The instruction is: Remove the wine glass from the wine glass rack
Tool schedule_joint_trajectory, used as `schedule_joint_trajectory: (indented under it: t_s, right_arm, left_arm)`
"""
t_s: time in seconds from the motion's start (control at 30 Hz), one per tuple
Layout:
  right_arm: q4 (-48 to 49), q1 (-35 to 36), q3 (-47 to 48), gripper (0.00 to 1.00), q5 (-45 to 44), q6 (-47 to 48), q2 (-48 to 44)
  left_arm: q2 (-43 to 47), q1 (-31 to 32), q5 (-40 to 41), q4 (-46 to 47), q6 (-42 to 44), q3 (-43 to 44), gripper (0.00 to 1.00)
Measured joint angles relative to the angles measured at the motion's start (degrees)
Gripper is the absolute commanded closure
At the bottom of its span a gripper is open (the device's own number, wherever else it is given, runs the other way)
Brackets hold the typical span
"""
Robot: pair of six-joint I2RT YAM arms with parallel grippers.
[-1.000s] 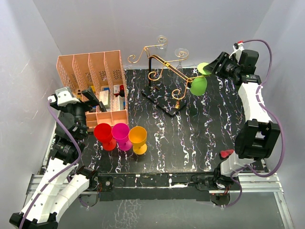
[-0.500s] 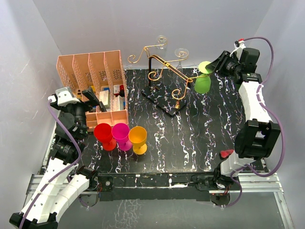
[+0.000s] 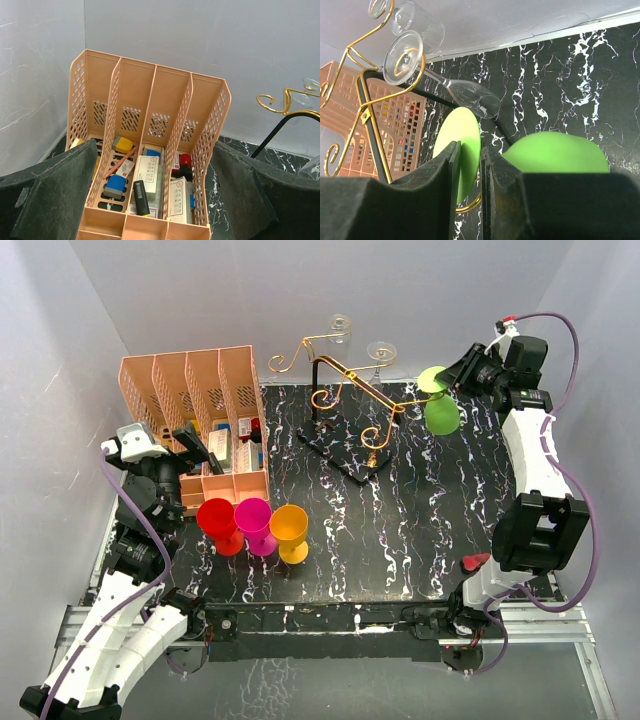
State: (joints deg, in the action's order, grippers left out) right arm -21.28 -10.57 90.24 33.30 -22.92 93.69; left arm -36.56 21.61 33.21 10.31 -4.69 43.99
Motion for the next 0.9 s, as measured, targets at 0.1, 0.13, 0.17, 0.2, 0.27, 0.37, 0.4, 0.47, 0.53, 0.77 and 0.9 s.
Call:
schedule_joint_trajectory:
  t_s: [0.1, 0.13, 0.17, 0.2, 0.27, 0.37, 0.4, 0.47, 0.53, 0.77, 0.9]
  right_arm:
    - [-0.5, 0.1, 0.6, 0.83, -0.2, -0.4, 0.0]
    - [-0.7, 0.1, 0.8, 0.84, -0.2, -0.6, 0.0]
    - [-0.9, 0.2, 1.1, 0.86, -0.2, -1.2, 0.0]
    - [-1.0, 0.2, 1.2, 0.86, -0.2, -1.7, 0.0]
    - [-1.1, 0.3, 1.3, 0.89, -0.4, -3.5, 0.0]
    - [-1.3, 0.3, 1.4, 0.92, -0.9, -7.8, 0.0]
    - [-1.4, 0.3, 1.4, 0.92, -1.0, -9.6, 0.0]
    - [-1.5, 0.3, 1.4, 0.92, -1.5, -13.0, 0.1]
    - [-1.7, 0.3, 1.4, 0.92, -2.0, -16.8, 0.2]
    - [-3.2, 0.3, 0.7, 0.92, -5.8, -27.4, 0.1]
    - [-3.6, 0.3, -1.0, 0.92, -8.4, -31.3, -1.1]
  left_arm:
    - [0.0, 0.0, -0.1, 0.0, 0.0, 0.0, 0.03]
    - [0.0, 0.0, -0.1, 0.0, 0.0, 0.0, 0.03]
    - [0.0, 0.0, -0.1, 0.0, 0.0, 0.0, 0.03]
    - [0.0, 0.0, -0.1, 0.0, 0.0, 0.0, 0.03]
    - [0.0, 0.0, -0.2, 0.0, 0.0, 0.0, 0.03]
    - [0.0, 0.0, -0.2, 0.0, 0.0, 0.0, 0.03]
    - [0.0, 0.0, -0.2, 0.0, 0.0, 0.0, 0.03]
    - [0.0, 0.0, -0.2, 0.0, 0.0, 0.0, 0.03]
    - [0.0, 0.0, -0.2, 0.0, 0.0, 0.0, 0.03]
    - [0.0, 0.0, -0.2, 0.0, 0.0, 0.0, 0.03]
    - [0.0, 0.2, -0.2, 0.0, 0.0, 0.0, 0.03]
